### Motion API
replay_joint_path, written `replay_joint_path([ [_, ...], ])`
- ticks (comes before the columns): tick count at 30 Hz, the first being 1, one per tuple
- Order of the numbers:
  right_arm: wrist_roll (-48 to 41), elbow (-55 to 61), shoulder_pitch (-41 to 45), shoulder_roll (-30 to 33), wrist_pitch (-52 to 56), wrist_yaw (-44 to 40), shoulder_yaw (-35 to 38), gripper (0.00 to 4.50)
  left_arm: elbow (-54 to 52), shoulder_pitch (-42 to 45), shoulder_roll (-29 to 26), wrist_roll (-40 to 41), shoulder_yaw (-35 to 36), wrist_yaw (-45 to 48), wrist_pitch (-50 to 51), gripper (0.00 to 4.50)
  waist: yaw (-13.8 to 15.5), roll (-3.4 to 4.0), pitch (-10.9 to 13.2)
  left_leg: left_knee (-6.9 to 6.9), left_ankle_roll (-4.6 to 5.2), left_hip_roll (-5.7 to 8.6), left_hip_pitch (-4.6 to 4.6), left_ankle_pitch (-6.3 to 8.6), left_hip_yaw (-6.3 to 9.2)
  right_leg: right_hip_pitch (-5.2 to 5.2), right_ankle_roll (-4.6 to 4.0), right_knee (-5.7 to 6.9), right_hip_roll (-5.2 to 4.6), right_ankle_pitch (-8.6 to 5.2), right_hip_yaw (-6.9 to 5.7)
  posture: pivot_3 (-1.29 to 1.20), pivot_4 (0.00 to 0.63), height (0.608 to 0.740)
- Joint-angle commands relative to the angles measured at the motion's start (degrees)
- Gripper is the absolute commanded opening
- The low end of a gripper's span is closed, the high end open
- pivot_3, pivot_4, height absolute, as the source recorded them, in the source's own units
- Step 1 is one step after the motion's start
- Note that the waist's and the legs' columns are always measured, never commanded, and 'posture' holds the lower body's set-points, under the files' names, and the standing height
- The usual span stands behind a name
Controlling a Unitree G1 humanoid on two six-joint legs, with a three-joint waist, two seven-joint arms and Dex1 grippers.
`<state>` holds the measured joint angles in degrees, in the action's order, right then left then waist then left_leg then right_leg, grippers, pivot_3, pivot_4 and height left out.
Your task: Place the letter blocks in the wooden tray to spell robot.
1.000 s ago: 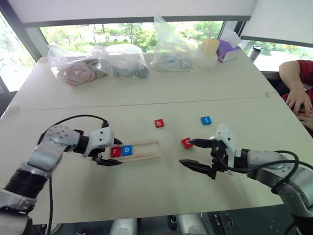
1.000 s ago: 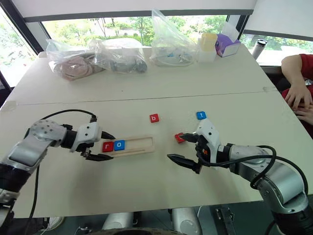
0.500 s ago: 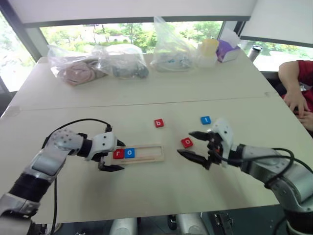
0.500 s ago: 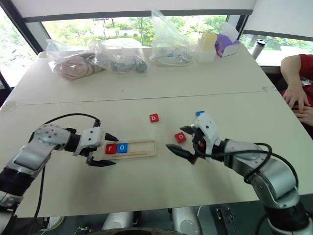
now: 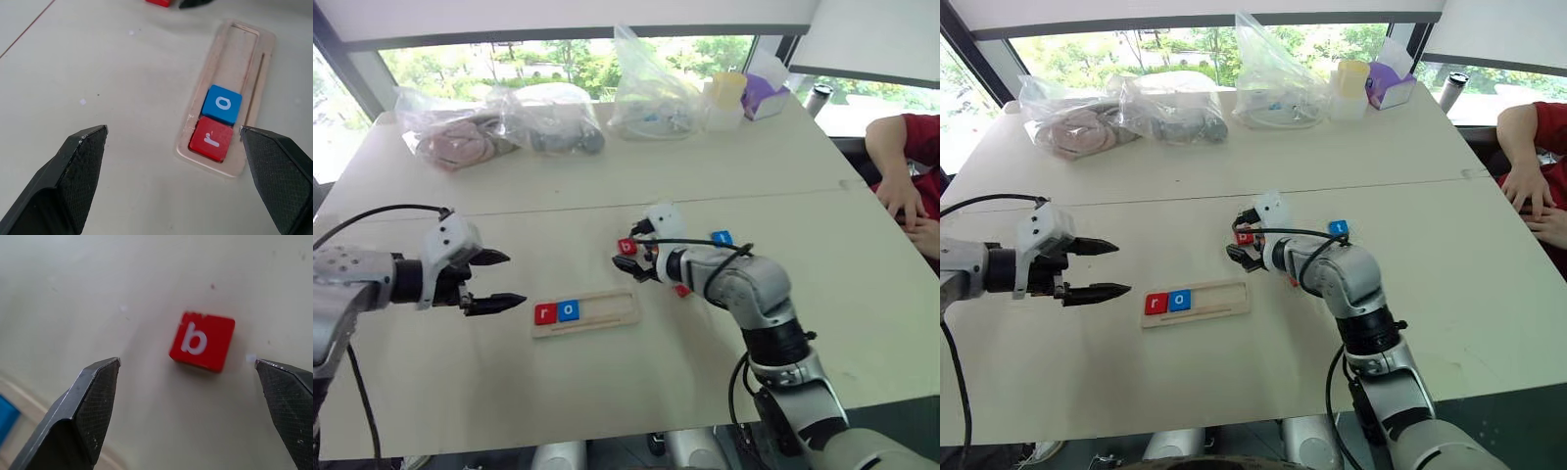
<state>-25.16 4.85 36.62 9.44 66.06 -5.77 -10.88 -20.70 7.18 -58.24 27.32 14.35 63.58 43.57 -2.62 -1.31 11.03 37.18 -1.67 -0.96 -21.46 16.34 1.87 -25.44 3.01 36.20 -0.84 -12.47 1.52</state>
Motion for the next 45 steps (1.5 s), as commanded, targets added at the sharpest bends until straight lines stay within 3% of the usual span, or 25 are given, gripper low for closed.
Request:
replay_joint_path([
  [1,3.2,-3.0,1.7,-2.7,-2.6,0.8,-0.7,4.5,-5.2,-2.3,1.6,2.6,3.9,-4.1,2.6,4.49,0.0,-0.01,0.0,0.0,0.0,-0.01,0.02,0.0,0.01,0.01,-0.01,0.02,0.02,0.01,0.0,0.0,0.15,0.74],
  [7,8.6,-9.6,3.5,-8.0,-5.5,2.7,-1.6,4.5,-7.4,-4.4,3.7,3.6,4.2,-8.6,3.2,4.49,-0.1,-0.04,0.0,0.04,-0.02,-0.15,0.21,-0.03,0.07,0.07,-0.28,0.1,0.27,0.13,-0.02,0.0,0.15,0.74],
  [11,12.4,-9.6,1.4,-9.5,-6.1,2.5,-6.9,3.21,-6.8,-4.1,5.0,3.4,2.9,-10.3,1.7,4.5,-0.2,-0.04,0.0,0.07,-0.05,-0.22,0.26,-0.05,0.05,0.09,-0.29,0.14,0.32,0.13,-0.02,0.0,0.15,0.74],
  [15,14.8,-9.3,0.6,-9.5,-7.2,1.4,-7.6,1.16,-5.7,-2.8,5.9,2.8,0.9,-11.4,0.4,4.5,-0.7,-0.07,-0.1,0.06,-0.05,-0.23,0.26,-0.05,0.04,0.09,-0.41,0.14,0.31,0.22,-0.03,0.0,0.15,0.74],
  [21,16.9,1.5,-0.1,-3.0,-9.0,-0.1,-2.4,1.14,-5.1,-1.2,6.3,3.0,-1.6,-11.6,-0.9,4.5,-0.6,-0.03,-0.1,0.05,-0.05,-0.23,0.13,-0.05,0.07,0.02,-0.38,0.11,0.3,0.22,-0.06,0.0,0.15,0.74],
  [24,14.9,14.0,-2.5,3.8,-2.3,-2.8,2.0,1.14,-5.8,0.2,6.6,3.7,-4.2,-11.0,-0.9,4.5,0.2,-0.02,0.0,0.06,-0.05,-0.08,0.02,-0.05,0.08,-0.01,-0.27,0.06,0.19,0.15,-0.05,0.0,0.15,0.74],
  [27,14.3,31.3,-11.1,8.3,11.6,-2.1,10.0,1.14,-5.3,2.7,7.4,3.4,-7.7,-10.5,-1.1,4.5,0.7,-0.08,-0.1,0.04,-0.06,0.01,-0.01,-0.04,0.14,0.04,-0.14,0.0,0.1,0.05,-0.05,0.0,0.15,0.74],
  [31,15.4,42.7,-18.1,3.2,25.2,0.5,15.3,1.14,-3.3,5.0,7.8,3.0,-10.0,-9.5,-1.8,4.5,0.0,-0.06,-0.1,-0.03,-0.04,-0.01,0.05,-0.03,0.13,0.03,-0.07,0.03,0.17,0.02,-0.03,0.0,0.15,0.74],
  [35,16.1,45.4,-25.0,-2.9,26.4,3.1,17.1,1.14,-0.8,7.8,7.9,2.2,-12.7,-8.4,-2.6,4.5,-0.2,-0.04,-0.1,-0.02,-0.04,-0.11,0.17,-0.04,0.15,0.02,-0.25,0.09,0.31,-0.1,-0.01,0.0,0.15,0.74],
  [41,17.3,45.1,-25.8,-6.5,26.4,6.2,15.7,1.14,1.2,9.8,7.7,1.2,-14.5,-7.0,-3.7,4.5,0.0,-0.02,-0.1,0.08,-0.08,-0.1,0.15,-0.07,0.09,0.03,-0.32,0.09,0.28,-0.06,-0.01,0.0,0.15,0.74],
  [45,17.7,44.9,-27.0,-8.6,26.4,7.7,14.5,3.12,1.9,10.9,7.7,1.0,-15.0,-6.4,-3.6,4.5,0.0,-0.03,-0.1,0.03,-0.08,-0.09,0.09,-0.06,0.1,0.01,-0.26,0.05,0.26,-0.09,-0.01,0.0,0.15,0.74],
])
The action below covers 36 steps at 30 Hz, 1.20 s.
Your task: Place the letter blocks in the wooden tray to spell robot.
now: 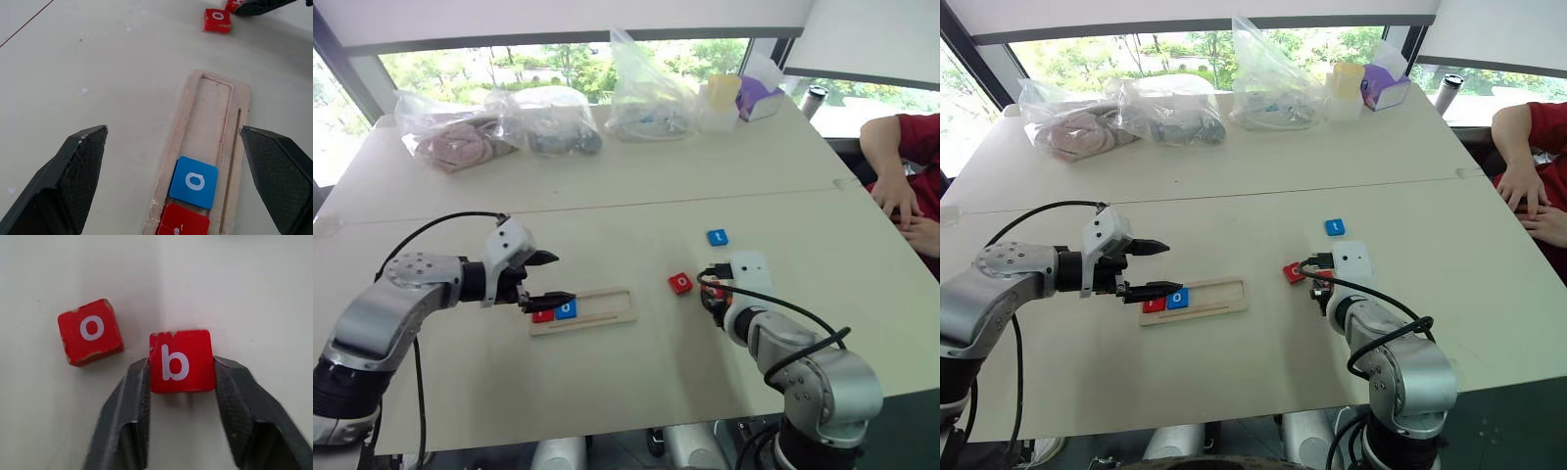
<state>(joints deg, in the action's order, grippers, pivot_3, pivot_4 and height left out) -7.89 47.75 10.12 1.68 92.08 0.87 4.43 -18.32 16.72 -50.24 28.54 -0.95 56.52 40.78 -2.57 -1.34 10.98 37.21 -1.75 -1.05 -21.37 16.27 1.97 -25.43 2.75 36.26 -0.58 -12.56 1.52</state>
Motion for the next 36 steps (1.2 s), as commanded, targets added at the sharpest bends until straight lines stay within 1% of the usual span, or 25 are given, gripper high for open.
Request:
replay_joint_path([
  [1,0.5,2.2,-0.3,-0.4,0.4,1.1,-0.9,3.68,-0.5,1.3,-0.4,-0.3,0.3,0.7,-0.9,4.5,0.0,0.0,0.0,-0.02,0.0,0.0,0.0,0.0,0.0,0.0,0.02,0.0,0.0,-0.01,0.0,0.0,0.15,0.74],
  [2,0.2,3.2,0.3,1.1,0.4,0.4,0.0,4.11,-0.5,1.2,-0.6,-0.3,0.5,0.9,-0.8,4.5,0.0,0.0,0.0,-0.02,0.0,0.0,-0.01,0.0,0.01,0.0,0.02,-0.02,-0.01,-0.01,0.0,0.0,0.15,0.74],
  [3,0.1,3.9,0.8,2.1,0.4,0.0,0.5,4.11,-0.4,1.0,-0.7,-0.3,0.7,1.1,-0.8,4.5,0.0,0.0,0.0,-0.02,0.0,0.01,-0.02,0.0,0.0,0.0,0.02,-0.03,-0.03,-0.01,0.0,0.0,0.15,0.74],
  [5,-3.0,7.0,3.6,10.7,0.4,-6.0,2.8,4.11,-0.7,0.5,-1.8,-0.1,1.0,2.5,-0.8,4.5,0.1,0.03,0.0,0.0,0.0,0.08,-0.02,0.0,-0.01,0.01,0.03,-0.03,-0.11,-0.02,0.01,0.0,0.15,0.74],
  [6,-4.3,8.0,4.9,13.9,0.4,-8.4,3.5,4.11,-0.7,0.4,-2.3,0.1,1.1,3.3,-0.9,4.5,0.0,0.07,0.1,0.04,0.0,0.1,-0.05,0.0,-0.02,0.01,0.04,-0.05,-0.14,-0.02,0.01,0.0,0.15,0.74],
  [7,-7.0,8.1,6.3,16.5,-0.8,-13.0,5.9,4.11,-1.1,0.3,-2.7,1.1,1.5,4.4,-0.6,4.5,0.0,0.06,0.1,0.08,0.0,0.12,-0.06,0.0,-0.09,0.01,0.05,-0.06,-0.19,-0.02,0.04,0.0,0.15,0.74],
  [8,-8.7,8.0,7.1,17.6,-1.6,-15.9,7.5,4.11,-1.2,0.2,-3.0,1.7,1.8,5.3,-0.5,4.5,0.0,0.01,0.0,0.09,0.0,0.13,-0.03,0.0,-0.12,0.03,0.07,-0.08,-0.2,-0.02,0.05,0.0,0.15,0.74],
  [9,-12.8,7.5,6.1,21.8,-3.7,-22.4,8.5,4.11,-1.6,0.4,-3.3,3.0,2.2,6.4,0.1,4.5,0.0,-0.02,0.0,0.09,0.0,0.12,-0.02,0.0,-0.1,0.05,0.08,-0.09,-0.15,-0.02,0.04,0.0,0.15,0.74],
  [10,-16.4,7.1,4.3,26.0,-8.1,-29.7,9.5,4.11,-2.2,0.5,-3.7,4.1,2.4,7.4,0.7,4.5,0.0,-0.02,0.0,0.05,0.0,0.11,0.01,0.0,-0.07,0.07,0.08,-0.1,-0.1,-0.03,0.04,0.0,0.15,0.74],
  [12,-20.6,4.6,-0.8,33.7,-17.8,-41.7,10.7,4.11,-3.6,0.5,-4.6,5.5,2.4,8.6,1.7,4.5,0.3,-0.02,0.0,-0.1,0.02,0.07,0.01,0.01,0.08,0.07,0.14,-0.1,-0.03,-0.1,-0.05,0.0,0.15,0.74],
  [13,-20.5,1.4,-4.7,37.5,-25.4,-48.0,10.6,4.11,-5.0,0.3,-5.2,6.6,2.5,9.1,2.6,4.5,0.3,-0.02,0.0,-0.12,0.05,0.08,0.0,0.03,0.11,0.08,0.24,-0.09,-0.04,-0.14,-0.09,0.0,0.15,0.74],
  [14,-19.3,-2.6,-7.7,40.7,-32.3,-52.6,9.8,4.11,-6.2,0.1,-5.7,7.3,2.5,9.4,3.3,4.5,0.3,-0.02,0.0,-0.11,0.14,0.07,0.0,0.08,0.1,0.1,0.28,-0.09,-0.04,-0.17,-0.1,0.0,0.15,0.74],
  [16,-15.3,-11.9,-11.1,45.3,-47.2,-59.5,6.9,4.11,-8.4,-0.6,-6.5,8.6,2.9,9.4,4.4,4.5,0.1,-0.05,0.0,-0.06,0.21,0.1,0.0,0.13,-0.01,0.14,0.35,-0.14,-0.09,-0.2,-0.04,0.0,0.15,0.74],
  [18,-11.7,-21.3,-10.2,46.9,-59.4,-63.0,3.9,4.11,-9.7,-1.0,-7.0,9.5,3.6,8.9,5.2,4.5,-0.2,-0.1,0.1,0.04,0.21,0.12,0.03,0.13,-0.19,0.17,0.34,-0.17,-0.14,-0.21,0.1,0.0,0.15,0.74],
  [20,-9.4,-30.4,-7.2,46.9,-69.0,-65.8,1.4,4.11,-10.5,-1.4,-7.3,10.2,4.5,8.1,6.2,4.5,-0.5,-0.13,0.1,0.14,0.2,0.11,0.08,0.12,-0.31,0.21,0.31,-0.16,-0.14,-0.2,0.19,0.0,0.15,0.74],
  [22,-5.3,-40.8,-2.3,46.8,-79.5,-68.0,-2.3,4.11,-11.3,-2.8,-8.0,10.7,5.9,7.3,6.9,4.5,-0.7,-0.11,0.1,0.25,0.2,0.11,0.11,0.12,-0.29,0.22,0.28,-0.1,-0.1,-0.18,0.19,0.0,0.15,0.74],
  [24,-3.0,-49.9,2.6,46.1,-87.0,-69.9,-4.7,4.11,-12.4,-4.5,-8.7,11.3,7.6,6.6,7.6,4.5,-0.8,-0.08,0.1,0.34,0.2,0.09,0.13,0.11,-0.27,0.23,0.23,-0.05,-0.05,-0.15,0.19,0.0,0.15,0.74],
  [29,-1.3,-65.6,11.9,44.0,-97.3,-75.2,-8.6,4.11,-14.7,-8.3,-9.8,12.7,11.1,5.2,8.8,4.5,-0.7,-0.07,0.2,0.35,0.19,0.1,0.1,0.11,-0.21,0.23,0.26,0.05,-0.04,-0.08,0.21,0.0,0.15,0.74],
  [32,-0.8,-71.4,15.9,42.3,-100.6,-77.9,-10.4,4.11,-15.2,-9.2,-10.1,13.2,12.1,4.7,9.1,4.5,-0.2,-0.04,0.2,0.32,0.19,0.1,0.08,0.11,-0.19,0.21,0.36,0.05,-0.04,0.0,0.22,0.0,0.15,0.74],
  [36,0.1,-76.8,18.7,40.7,-103.7,-81.1,-12.3,4.11,-15.4,-10.4,-10.6,13.2,12.8,4.3,9.0,4.5,0.1,-0.05,0.2,0.35,0.19,0.1,0.09,0.11,-0.2,0.21,0.11,0.05,-0.05,0.12,0.22,0.0,0.15,0.74],
])
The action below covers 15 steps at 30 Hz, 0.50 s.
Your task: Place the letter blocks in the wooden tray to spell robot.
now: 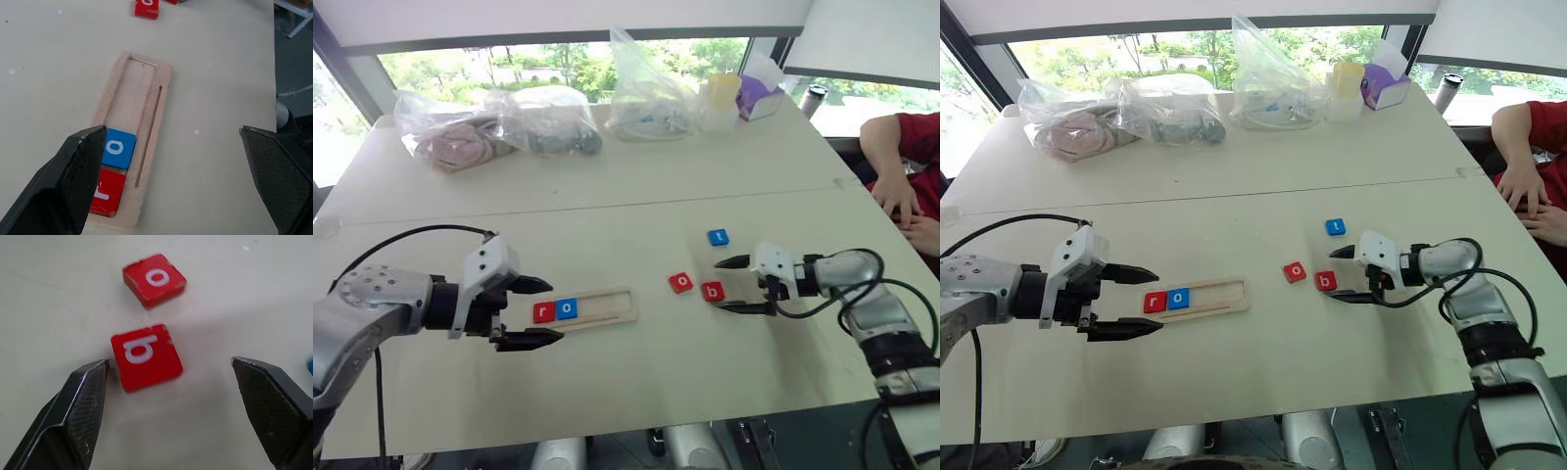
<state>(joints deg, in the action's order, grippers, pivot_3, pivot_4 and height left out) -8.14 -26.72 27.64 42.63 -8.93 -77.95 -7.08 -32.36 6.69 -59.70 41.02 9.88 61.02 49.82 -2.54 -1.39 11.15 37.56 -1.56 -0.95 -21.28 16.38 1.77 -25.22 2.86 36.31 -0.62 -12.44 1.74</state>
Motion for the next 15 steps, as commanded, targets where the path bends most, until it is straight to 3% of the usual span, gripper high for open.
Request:
replay_joint_path([
  [1,0.2,-2.9,1.3,-0.4,-3.2,-3.5,-1.1,3.59,-1.4,-0.7,-1.3,0.8,2.3,-0.3,0.1,4.5,0.1,-0.01,0.0,0.01,0.0,0.0,0.01,0.0,0.01,0.02,-0.07,0.0,0.0,-0.03,0.0,0.0,0.15,0.74],
  [3,-0.1,-3.5,1.6,-0.6,-3.8,-5.1,-1.5,2.87,-1.3,-1.7,-1.8,0.7,3.0,-0.4,0.0,4.5,0.1,-0.01,0.0,0.03,0.0,0.0,0.02,0.0,0.03,0.06,-0.08,0.0,0.0,-0.04,-0.01,0.0,0.15,0.74],
  [6,-0.7,-2.9,1.5,-0.8,-3.2,-6.2,-1.2,1.26,-1.0,-3.6,-2.4,0.6,4.1,-0.2,-0.2,4.5,0.0,0.0,0.0,0.05,0.0,0.0,0.05,0.0,0.02,0.08,-0.08,0.0,0.0,-0.03,0.0,0.0,0.15,0.74],
  [9,-0.2,-0.3,1.2,-0.2,-0.8,-4.7,-0.9,1.16,-0.4,-5.6,-3.3,-0.1,5.3,0.6,-1.1,4.5,0.0,0.02,0.0,0.06,0.0,-0.01,0.1,0.0,0.0,0.1,-0.12,0.05,0.0,-0.02,0.0,0.0,0.15,0.74],
  [15,-5.6,23.3,1.9,-4.1,19.4,2.2,-1.8,1.16,2.1,-8.5,-5.6,-2.0,7.2,2.6,-3.2,4.5,0.0,0.08,0.0,0.1,-0.01,-0.02,0.08,0.0,0.0,-0.02,-0.1,0.2,0.02,-0.04,0.0,0.0,0.15,0.74],
])
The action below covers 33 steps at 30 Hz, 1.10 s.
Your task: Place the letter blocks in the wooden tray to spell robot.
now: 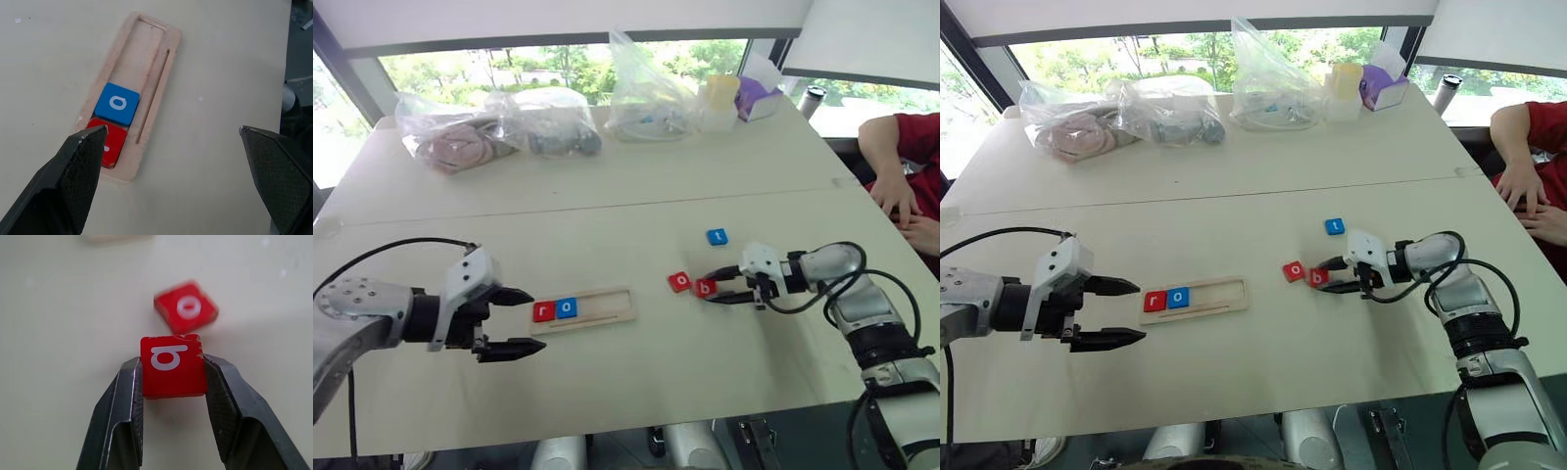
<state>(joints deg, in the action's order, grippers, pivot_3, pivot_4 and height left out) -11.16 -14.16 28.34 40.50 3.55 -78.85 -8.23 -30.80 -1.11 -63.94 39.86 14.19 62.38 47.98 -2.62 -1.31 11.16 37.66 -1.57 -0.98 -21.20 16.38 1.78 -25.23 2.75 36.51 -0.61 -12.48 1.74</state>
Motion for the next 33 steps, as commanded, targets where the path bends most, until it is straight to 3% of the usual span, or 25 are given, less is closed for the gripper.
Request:
replay_joint_path([
  [1,-2.0,13.8,1.8,-3.4,9.6,4.8,-2.1,1.16,0.9,-1.3,-1.7,-1.1,3.3,1.7,-1.6,4.5,0.0,0.0,0.0,0.0,0.0,0.0,0.01,0.0,0.02,0.0,0.01,0.04,0.0,-0.01,0.0,0.0,0.15,0.74],
  [8,4.7,18.6,7.2,-13.6,17.5,13.6,-12.6,1.16,0.4,-6.2,-2.2,-2.7,5.6,2.6,-2.9,4.5,0.2,0.02,0.0,0.1,-0.02,0.01,-0.1,-0.01,0.01,-0.12,0.09,0.12,-0.04,-0.09,-0.02,0.0,0.15,0.74],
  [13,8.9,13.1,9.1,-18.8,16.2,14.8,-19.6,1.16,-2.0,-7.5,0.1,-1.7,6.9,-0.4,-1.8,4.5,0.3,0.02,0.0,0.16,-0.02,0.01,-0.16,-0.01,0.05,-0.12,-0.04,0.12,-0.07,-0.01,-0.04,0.0,0.15,0.74],
  [33,11.6,6.2,11.8,-24.5,14.3,14.9,-22.7,1.16,-2.8,-5.8,2.7,-1.4,4.3,-4.5,-1.3,4.5,0.1,0.02,0.0,0.26,-0.02,0.0,-0.14,-0.01,0.06,-0.13,-0.05,0.26,-0.04,0.0,-0.06,0.0,0.15,0.74],
])
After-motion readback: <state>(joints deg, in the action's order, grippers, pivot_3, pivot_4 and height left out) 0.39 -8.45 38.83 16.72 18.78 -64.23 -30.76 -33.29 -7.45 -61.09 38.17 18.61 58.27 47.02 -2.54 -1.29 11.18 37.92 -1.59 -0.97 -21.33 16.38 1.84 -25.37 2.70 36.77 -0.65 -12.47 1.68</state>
